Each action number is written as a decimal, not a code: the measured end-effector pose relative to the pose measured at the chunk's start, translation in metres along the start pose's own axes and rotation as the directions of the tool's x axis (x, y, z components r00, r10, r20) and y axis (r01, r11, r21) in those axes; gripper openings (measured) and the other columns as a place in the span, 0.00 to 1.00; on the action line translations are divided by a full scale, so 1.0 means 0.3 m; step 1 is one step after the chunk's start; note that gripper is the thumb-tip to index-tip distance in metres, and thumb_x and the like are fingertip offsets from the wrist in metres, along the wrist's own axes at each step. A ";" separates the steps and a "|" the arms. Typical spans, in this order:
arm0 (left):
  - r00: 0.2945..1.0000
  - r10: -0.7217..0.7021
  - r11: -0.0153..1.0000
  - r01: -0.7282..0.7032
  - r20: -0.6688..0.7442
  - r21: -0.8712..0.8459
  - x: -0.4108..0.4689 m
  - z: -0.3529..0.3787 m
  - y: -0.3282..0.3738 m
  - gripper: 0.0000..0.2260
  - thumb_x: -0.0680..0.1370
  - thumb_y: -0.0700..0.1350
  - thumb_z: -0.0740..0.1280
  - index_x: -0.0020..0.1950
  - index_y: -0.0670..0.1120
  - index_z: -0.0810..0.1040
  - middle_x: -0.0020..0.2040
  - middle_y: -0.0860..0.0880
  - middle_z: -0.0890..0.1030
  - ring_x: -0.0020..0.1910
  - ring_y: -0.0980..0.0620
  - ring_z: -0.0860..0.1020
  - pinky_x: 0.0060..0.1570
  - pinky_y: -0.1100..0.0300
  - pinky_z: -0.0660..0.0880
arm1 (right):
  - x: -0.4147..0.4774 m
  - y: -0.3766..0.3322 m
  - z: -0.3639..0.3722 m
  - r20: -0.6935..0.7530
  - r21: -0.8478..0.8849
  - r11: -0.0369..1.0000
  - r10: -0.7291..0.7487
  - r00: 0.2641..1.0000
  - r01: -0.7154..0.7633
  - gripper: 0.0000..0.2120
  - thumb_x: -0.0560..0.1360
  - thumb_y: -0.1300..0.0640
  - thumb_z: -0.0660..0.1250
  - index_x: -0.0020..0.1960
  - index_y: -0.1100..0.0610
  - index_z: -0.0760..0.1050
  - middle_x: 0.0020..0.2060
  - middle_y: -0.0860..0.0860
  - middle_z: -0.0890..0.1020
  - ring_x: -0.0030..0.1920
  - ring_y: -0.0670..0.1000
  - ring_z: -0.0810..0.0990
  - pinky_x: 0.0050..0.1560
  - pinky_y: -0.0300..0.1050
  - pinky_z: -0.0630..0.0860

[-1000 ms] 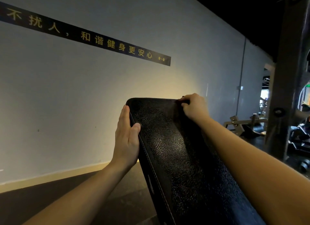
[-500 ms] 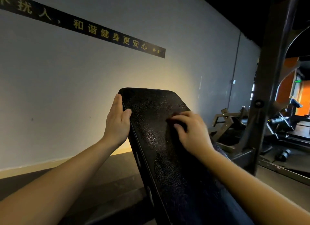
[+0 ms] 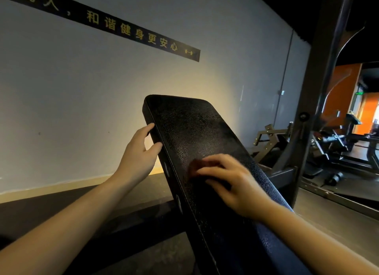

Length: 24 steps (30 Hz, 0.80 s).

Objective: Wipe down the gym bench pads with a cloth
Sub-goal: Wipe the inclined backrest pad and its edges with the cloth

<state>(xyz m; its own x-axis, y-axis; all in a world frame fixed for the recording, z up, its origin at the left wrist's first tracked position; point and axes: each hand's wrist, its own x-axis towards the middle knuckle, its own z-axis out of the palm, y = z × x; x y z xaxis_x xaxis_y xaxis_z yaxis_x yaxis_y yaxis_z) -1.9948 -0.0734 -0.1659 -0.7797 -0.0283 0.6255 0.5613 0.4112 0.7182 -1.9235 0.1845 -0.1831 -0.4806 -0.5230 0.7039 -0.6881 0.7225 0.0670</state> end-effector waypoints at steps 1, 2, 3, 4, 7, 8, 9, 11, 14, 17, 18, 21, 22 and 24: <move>1.000 0.003 1.000 -0.003 0.004 0.028 -0.019 -0.012 0.002 0.25 0.83 0.44 0.65 0.79 0.51 0.65 0.77 0.52 0.68 0.75 0.53 0.66 0.70 0.59 0.62 | -0.016 0.056 -0.017 -0.061 -0.023 0.992 0.121 0.991 -0.123 0.13 0.79 0.57 0.68 0.61 0.49 0.82 0.60 0.49 0.79 0.60 0.50 0.77 0.65 0.49 0.74; 1.000 0.011 0.998 -0.010 -0.001 0.054 -0.041 -0.021 0.007 0.24 0.82 0.43 0.66 0.78 0.51 0.67 0.75 0.52 0.70 0.74 0.54 0.67 0.69 0.58 0.63 | -0.026 0.100 -0.038 -0.123 -0.037 0.956 0.284 0.951 -0.290 0.13 0.78 0.58 0.69 0.61 0.49 0.82 0.57 0.49 0.79 0.59 0.51 0.78 0.64 0.54 0.75; 1.000 0.022 0.997 -0.021 -0.011 0.073 -0.069 -0.028 0.020 0.23 0.82 0.43 0.67 0.77 0.51 0.69 0.73 0.53 0.72 0.72 0.54 0.69 0.68 0.58 0.64 | -0.029 0.123 -0.058 -0.149 -0.043 0.900 0.424 0.893 -0.434 0.13 0.78 0.58 0.70 0.61 0.48 0.82 0.55 0.49 0.80 0.57 0.52 0.79 0.62 0.57 0.76; 0.999 0.036 0.997 -0.035 -0.020 0.071 -0.099 -0.032 0.038 0.22 0.81 0.43 0.68 0.75 0.52 0.72 0.70 0.54 0.74 0.68 0.56 0.71 0.67 0.59 0.66 | -0.020 0.125 -0.074 -0.155 -0.025 0.861 0.499 0.853 -0.508 0.14 0.78 0.57 0.70 0.62 0.47 0.82 0.54 0.48 0.81 0.55 0.52 0.80 0.61 0.57 0.77; 0.999 0.042 0.999 -0.042 0.003 -0.035 -0.181 -0.036 0.113 0.11 0.80 0.43 0.70 0.61 0.55 0.80 0.56 0.57 0.81 0.52 0.64 0.78 0.57 0.62 0.74 | 0.054 0.008 -0.089 -0.146 0.253 0.845 0.514 0.845 -0.471 0.20 0.76 0.58 0.73 0.67 0.47 0.78 0.51 0.45 0.84 0.52 0.45 0.82 0.61 0.45 0.78; 0.999 0.023 0.996 -0.020 0.034 -0.085 -0.203 -0.038 0.145 0.08 0.79 0.45 0.71 0.56 0.56 0.81 0.51 0.57 0.83 0.49 0.64 0.79 0.51 0.66 0.75 | 0.083 -0.053 -0.092 -0.132 0.346 0.829 0.507 0.851 -0.440 0.22 0.76 0.58 0.74 0.68 0.46 0.76 0.50 0.44 0.84 0.51 0.43 0.82 0.59 0.42 0.78; 0.998 -0.001 0.990 0.010 0.066 -0.141 -0.222 -0.043 0.175 0.05 0.79 0.48 0.72 0.53 0.56 0.82 0.47 0.56 0.84 0.47 0.64 0.80 0.48 0.68 0.75 | 0.108 -0.111 -0.090 -0.107 0.420 0.806 0.500 0.859 -0.417 0.24 0.75 0.58 0.74 0.68 0.46 0.74 0.49 0.43 0.84 0.51 0.42 0.83 0.57 0.41 0.78; 0.990 -0.045 0.956 0.083 0.137 -0.281 -0.253 -0.052 0.223 0.09 0.75 0.57 0.72 0.50 0.54 0.84 0.43 0.54 0.85 0.45 0.63 0.81 0.47 0.67 0.76 | 0.131 -0.199 -0.068 -0.073 0.505 0.769 0.491 0.868 -0.392 0.24 0.75 0.57 0.75 0.66 0.47 0.71 0.49 0.45 0.84 0.52 0.42 0.83 0.56 0.41 0.80; 0.983 -0.120 0.900 0.168 0.141 -0.403 -0.265 -0.099 0.248 0.19 0.69 0.64 0.70 0.49 0.51 0.85 0.43 0.52 0.86 0.44 0.57 0.84 0.50 0.58 0.81 | 0.167 -0.289 -0.030 -0.099 0.526 0.772 0.472 0.876 -0.356 0.19 0.73 0.57 0.77 0.59 0.49 0.72 0.48 0.45 0.83 0.52 0.42 0.83 0.55 0.44 0.82; 0.979 -0.183 0.885 0.203 0.088 -0.419 -0.241 -0.147 0.226 0.15 0.72 0.58 0.74 0.52 0.49 0.85 0.44 0.51 0.87 0.45 0.54 0.85 0.48 0.58 0.82 | 0.202 -0.340 0.011 -0.123 0.513 0.800 0.428 0.895 -0.312 0.15 0.73 0.57 0.77 0.55 0.50 0.76 0.48 0.43 0.83 0.52 0.43 0.83 0.54 0.46 0.82; 0.978 -0.196 0.885 0.208 0.072 -0.417 -0.231 -0.159 0.214 0.12 0.74 0.54 0.75 0.52 0.49 0.85 0.45 0.50 0.87 0.46 0.54 0.85 0.46 0.59 0.83 | 0.210 -0.347 0.020 -0.108 0.528 0.798 0.402 0.909 -0.290 0.15 0.73 0.58 0.77 0.56 0.51 0.76 0.49 0.43 0.83 0.53 0.44 0.83 0.55 0.46 0.82; 0.978 -0.194 0.877 0.208 0.078 -0.433 -0.201 -0.203 0.176 0.05 0.79 0.45 0.72 0.50 0.45 0.85 0.42 0.49 0.86 0.45 0.55 0.85 0.38 0.65 0.81 | 0.217 -0.345 0.031 -0.035 0.681 0.693 0.354 0.935 -0.237 0.13 0.77 0.61 0.73 0.60 0.55 0.79 0.54 0.48 0.83 0.56 0.49 0.84 0.55 0.50 0.83; 0.977 -0.191 0.870 0.211 0.091 -0.446 -0.190 -0.221 0.165 0.05 0.80 0.43 0.70 0.49 0.44 0.85 0.42 0.48 0.86 0.44 0.55 0.85 0.37 0.66 0.80 | 0.221 -0.338 0.031 -0.017 0.734 0.633 0.376 0.927 -0.243 0.11 0.78 0.61 0.71 0.60 0.56 0.79 0.54 0.49 0.84 0.56 0.51 0.84 0.55 0.52 0.83; 0.971 -0.212 0.823 0.240 0.114 -0.515 -0.161 -0.243 0.140 0.07 0.82 0.40 0.67 0.49 0.41 0.84 0.43 0.45 0.86 0.46 0.53 0.85 0.39 0.64 0.80 | 0.244 -0.315 0.035 0.026 0.782 0.545 0.458 0.889 -0.303 0.12 0.78 0.60 0.71 0.62 0.55 0.79 0.53 0.52 0.85 0.55 0.52 0.85 0.56 0.55 0.83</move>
<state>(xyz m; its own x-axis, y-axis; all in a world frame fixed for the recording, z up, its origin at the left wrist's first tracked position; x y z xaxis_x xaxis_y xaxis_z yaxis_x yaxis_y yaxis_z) -1.9132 -0.1212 -0.1438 -0.9075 -0.0107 0.4199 0.4173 -0.1376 0.8983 -1.8994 0.0733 -0.1455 -0.7560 -0.1458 0.6381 -0.6543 0.1991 -0.7296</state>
